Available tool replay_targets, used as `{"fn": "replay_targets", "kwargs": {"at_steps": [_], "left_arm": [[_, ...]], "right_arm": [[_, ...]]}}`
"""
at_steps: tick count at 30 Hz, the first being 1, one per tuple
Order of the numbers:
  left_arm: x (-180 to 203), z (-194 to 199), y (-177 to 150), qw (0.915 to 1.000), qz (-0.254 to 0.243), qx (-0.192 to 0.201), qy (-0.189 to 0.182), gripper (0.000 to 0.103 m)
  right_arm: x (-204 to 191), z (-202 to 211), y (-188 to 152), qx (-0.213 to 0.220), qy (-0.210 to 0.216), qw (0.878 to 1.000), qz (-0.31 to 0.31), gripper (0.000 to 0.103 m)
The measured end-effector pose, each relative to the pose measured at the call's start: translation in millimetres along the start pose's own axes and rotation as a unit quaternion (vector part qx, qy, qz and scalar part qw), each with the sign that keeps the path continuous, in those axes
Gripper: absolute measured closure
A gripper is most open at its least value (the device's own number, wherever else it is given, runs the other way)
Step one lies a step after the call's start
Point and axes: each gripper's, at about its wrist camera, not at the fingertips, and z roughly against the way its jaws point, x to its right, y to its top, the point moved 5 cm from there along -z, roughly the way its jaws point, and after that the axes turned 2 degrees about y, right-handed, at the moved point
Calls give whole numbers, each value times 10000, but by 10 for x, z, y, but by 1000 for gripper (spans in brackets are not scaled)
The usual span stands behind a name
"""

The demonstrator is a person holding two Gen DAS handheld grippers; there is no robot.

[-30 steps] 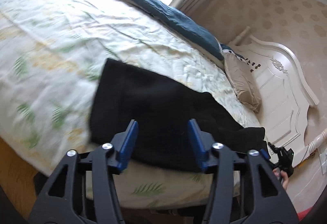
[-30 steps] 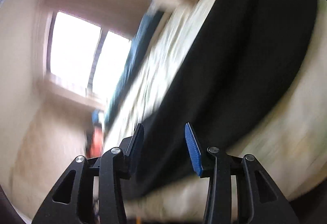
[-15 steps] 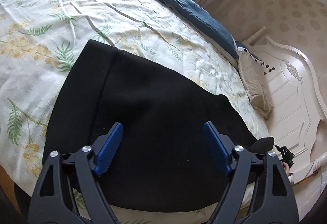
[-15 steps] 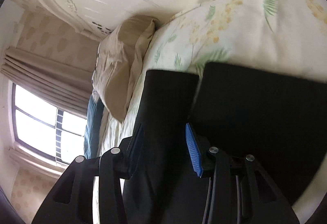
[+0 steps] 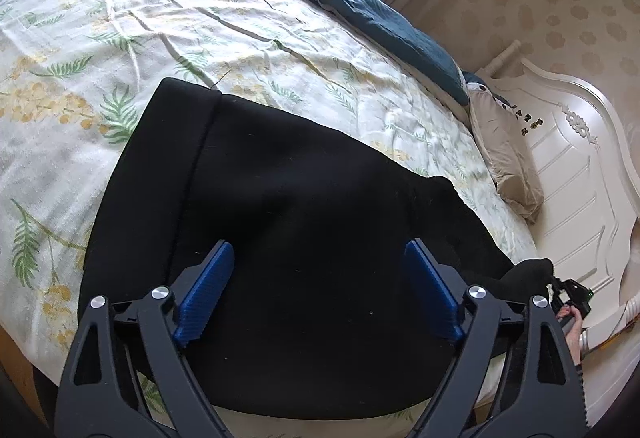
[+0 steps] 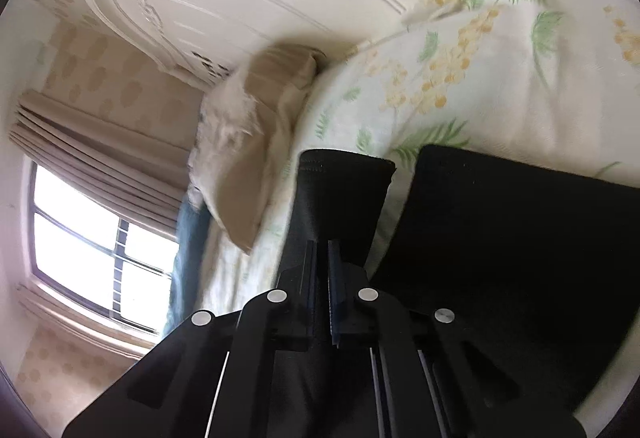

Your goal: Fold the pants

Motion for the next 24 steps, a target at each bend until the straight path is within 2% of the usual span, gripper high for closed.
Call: {"fn": "replay_targets", "kwargs": {"at_steps": [4,6,9,12,15,17,19,21,24], "left_arm": [[-37,9,22,9997,180,-33,-134,16],[-57,22,30,9994,279,-30,-205,16],[-64,19,29,9993,301,-21,-227,16],[-48,6,21,9997,194,-20,-175,14],[-20,-7,17,9999,90,-14,-89,13],[-15,-6,13,9999,87,3,-76,13],[-12,-9,17,9999,95,-7,-89,13],[-8,-12,20,9999,96,-22,-99,13],[-13,-9,24,9998,125,-34,-124,13]], "right_arm": [[-172,443,65,282,186,9991,245,99],[-137,720,90,483,193,9983,267,100],[144,938,157,660,-215,9973,241,103],[505,883,163,383,-489,9980,-76,103],[631,879,64,244,-178,9986,-438,102],[662,877,-10,227,-136,9981,-549,100],[695,850,-79,148,-15,9977,-662,85],[743,818,-131,117,-74,9972,-735,80],[833,795,-171,208,-35,9948,-998,80]]}}
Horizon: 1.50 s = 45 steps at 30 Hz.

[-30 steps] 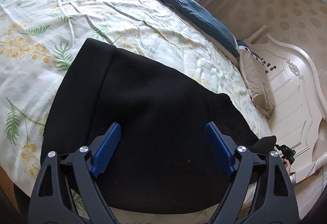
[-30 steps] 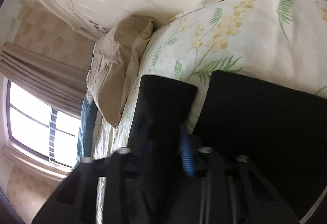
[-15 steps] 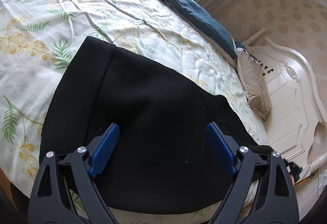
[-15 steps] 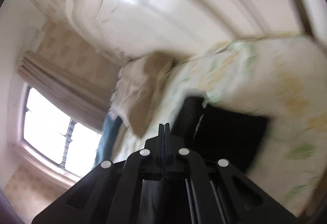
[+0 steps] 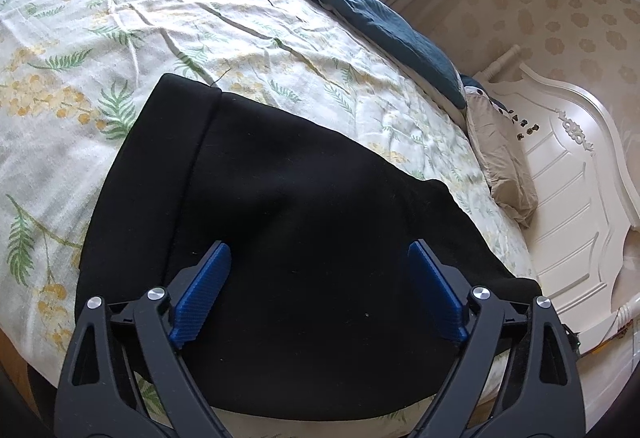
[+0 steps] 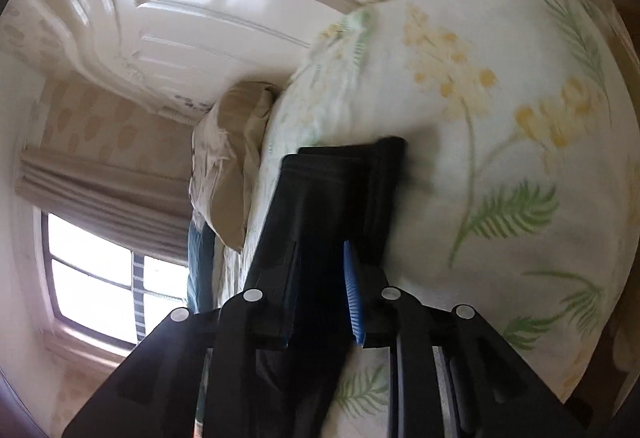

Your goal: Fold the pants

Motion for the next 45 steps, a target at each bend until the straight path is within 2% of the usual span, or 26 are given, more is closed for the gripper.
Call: {"fn": "replay_targets", "kwargs": {"at_steps": [6,8,9,11,13,16,17,19,23,27,30,31,32,35,38,41,42,43,45], "left_arm": [[-6,5,-8,10000,3,-2,-2,13],[-5,1,-9,10000,-10,1,24,13],[-6,-1,-10,10000,-10,8,31,13],[0,-1,-14,10000,-23,8,38,13],[2,-2,-14,10000,-54,-7,55,13],[2,-21,4,9999,-65,-42,69,13],[1,-18,5,10000,-50,-45,65,13],[-7,-17,14,10000,1,-39,30,13],[-8,-26,13,10000,-61,-18,41,13],[14,-30,5,9997,-198,-45,100,12],[-12,-19,20,9999,-124,-28,27,12],[-5,-18,9,9999,-123,-21,17,12],[-3,-15,3,9999,-132,-16,16,12],[19,-26,-9,9998,-193,-11,60,12],[30,-36,-11,9997,-214,-15,104,12],[31,-38,-10,9997,-211,-17,105,11],[35,-43,-9,9997,-209,-20,110,11],[35,-47,-7,9997,-213,-28,118,11],[38,-52,-6,9996,-229,-43,136,11]], "right_arm": [[21,-76,71,156,60,9999,26,80],[24,-143,103,90,74,9999,89,80],[13,-170,114,48,79,9999,145,83],[-47,-192,121,-46,11,9996,295,97],[-176,-114,144,-12,149,9990,413,97],[-471,217,258,271,486,9964,632,98],[-492,282,279,314,472,9962,661,98],[-407,339,309,331,152,9960,820,98],[65,169,297,108,-503,9968,612,98],[143,125,285,97,-525,9960,715,99],[132,217,323,113,-652,9954,691,93],[122,265,347,187,-758,9947,676,84],[105,367,402,392,-914,9926,699,81],[-92,507,454,603,-914,9895,940,80],[-435,359,333,108,-650,9874,1439,80],[-774,58,222,-281,-679,9761,2043,79],[-849,-40,248,-319,-770,9706,2257,75],[-885,-106,270,-346,-832,9666,2399,64],[-971,-346,392,-447,-1114,9533,2772,56]]}}
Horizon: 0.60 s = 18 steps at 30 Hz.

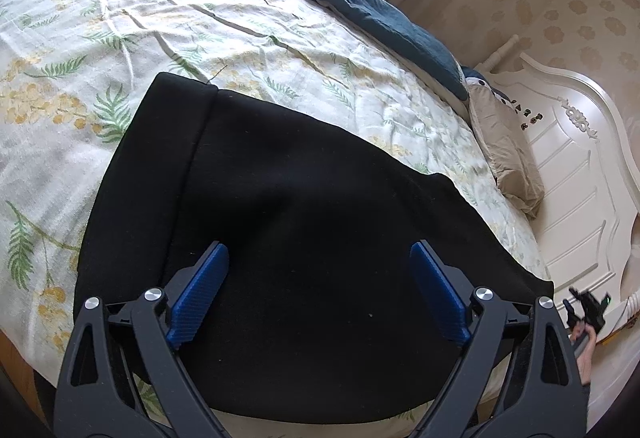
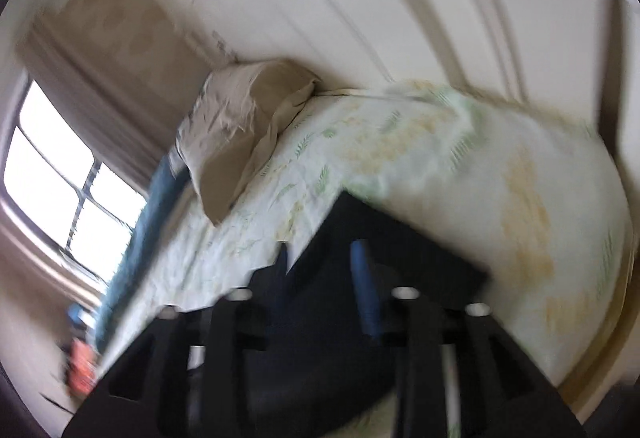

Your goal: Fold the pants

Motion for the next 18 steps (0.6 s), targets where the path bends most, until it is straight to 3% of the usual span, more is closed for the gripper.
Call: {"fn": "replay_targets", "kwargs": {"at_steps": [4,6,9,11,12,15,18], "left_arm": [[0,-7,-3,10000,-7,1,44,11],[2,-15,-5,10000,-14,11,87,11],[23,-34,-18,9998,-105,12,183,10],[39,-47,-28,9995,-196,9,228,8],[49,-57,-31,9994,-228,10,260,8],[68,-76,-35,9989,-280,16,376,7],[78,-84,-34,9987,-280,20,436,7]], "right_arm": [[-4,-410,287,-310,-375,9977,482,55],[26,-572,316,-575,-347,9958,628,51],[10,-802,229,-1164,-216,9894,842,54],[-47,-859,187,-1280,-489,9816,1327,91],[-58,-853,175,-1321,-481,9808,1355,93],[-115,-695,260,-899,-393,9858,1365,95],[-40,-537,368,-380,-149,9952,889,96]]}}
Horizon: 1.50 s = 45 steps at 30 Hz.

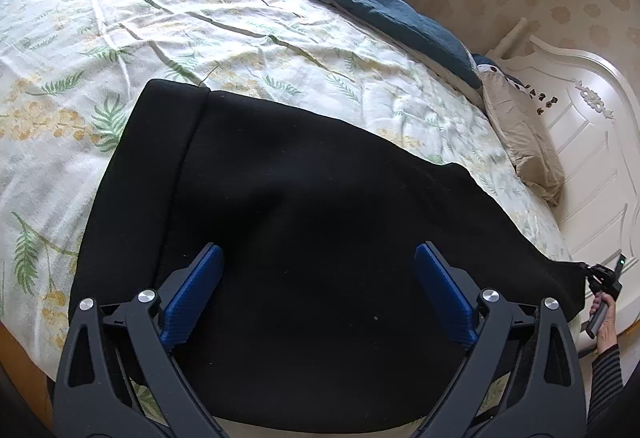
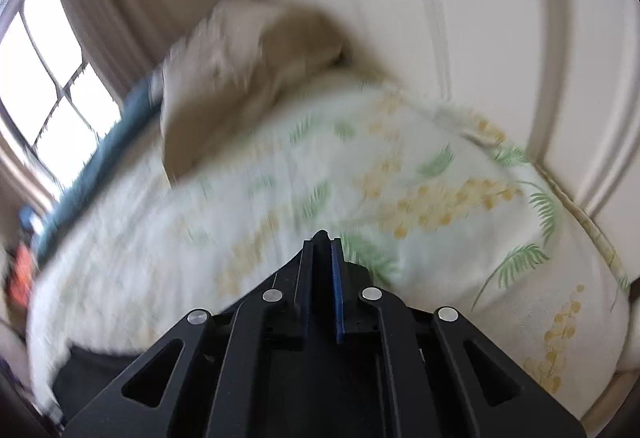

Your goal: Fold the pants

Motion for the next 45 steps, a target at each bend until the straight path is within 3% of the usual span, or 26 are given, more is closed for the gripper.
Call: {"fn": "replay_targets", "kwargs": {"at_steps": [4,6,8,10,13,18,20,22,24,27,31,34,41,45], "left_arm": [[3,-6,0,10000,-43,4,16,6],[16,-14,-3,9999,-97,0,28,4],[26,-25,2,9999,-123,-3,42,3],[28,-28,3,9999,-124,2,41,3],[38,-14,-1,9999,-130,35,12,3],[92,113,-5,9996,-173,235,39,3],[149,190,-3,9988,-309,377,-22,3],[181,200,4,9978,-513,419,25,3],[163,156,3,9973,-618,365,177,3],[68,91,2,9981,-533,234,224,3],[-8,105,38,9990,-356,263,25,3],[-41,86,49,9992,-284,267,-12,3],[-86,97,44,9992,-172,262,-236,3],[-61,85,30,9990,-303,275,-173,3]], "right_arm": [[319,-240,-171,-292,-443,9980,-353,96],[363,-222,-203,-166,-324,9980,-512,93],[416,-157,-209,-75,-219,9970,-745,83],[478,-79,-207,-78,-222,9959,-877,62],[601,97,-213,-208,24,9950,-975,60],[702,185,-373,-808,622,9907,-903,48],[743,230,-418,-850,796,9887,-940,45],[753,236,-465,-926,1127,9831,-1107,35],[665,184,-549,-1229,1503,9747,-1109,34],[484,191,-635,-1438,1245,9807,-460,37],[247,151,-767,-1750,900,9804,117,72],[181,211,-767,-1611,679,9846,42,87],[63,598,-605,-877,946,9911,-337,91],[-19,718,-496,-800,1075,9901,-416,91]]}}
